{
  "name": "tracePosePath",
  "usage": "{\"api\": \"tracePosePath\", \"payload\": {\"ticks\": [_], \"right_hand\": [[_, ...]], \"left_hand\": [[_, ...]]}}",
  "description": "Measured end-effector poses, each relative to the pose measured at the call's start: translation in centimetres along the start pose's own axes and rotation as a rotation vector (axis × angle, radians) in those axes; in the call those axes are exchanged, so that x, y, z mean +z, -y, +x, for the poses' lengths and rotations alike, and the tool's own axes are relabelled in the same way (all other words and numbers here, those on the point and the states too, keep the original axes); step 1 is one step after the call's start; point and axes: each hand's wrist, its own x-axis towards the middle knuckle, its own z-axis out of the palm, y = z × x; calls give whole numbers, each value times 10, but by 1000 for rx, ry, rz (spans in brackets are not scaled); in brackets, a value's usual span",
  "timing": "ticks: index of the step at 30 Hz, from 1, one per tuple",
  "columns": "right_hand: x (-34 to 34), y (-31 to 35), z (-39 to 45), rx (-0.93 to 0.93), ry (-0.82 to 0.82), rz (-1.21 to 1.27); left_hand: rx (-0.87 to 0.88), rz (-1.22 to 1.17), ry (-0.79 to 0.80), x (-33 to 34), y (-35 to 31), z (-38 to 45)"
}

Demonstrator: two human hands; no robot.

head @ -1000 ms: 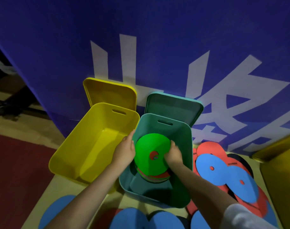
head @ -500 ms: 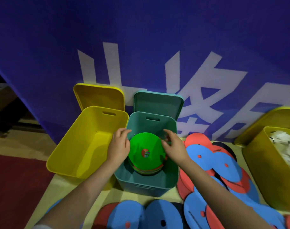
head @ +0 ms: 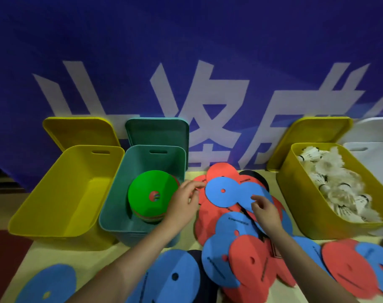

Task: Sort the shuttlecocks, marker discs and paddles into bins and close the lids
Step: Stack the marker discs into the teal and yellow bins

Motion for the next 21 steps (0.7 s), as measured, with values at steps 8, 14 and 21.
{"api": "tracePosePath", "payload": {"ticks": [8,14,21], "right_hand": [[2,-85,-33,-72,369,-429],[14,-122,-43,-124,524,-688],[16,-123,-43,-236,418,-761]], "left_hand": [[-330,372,346,100,47,-48],[-677,517,449,140,74,-81],[-706,575,275,153,71,-87]]}}
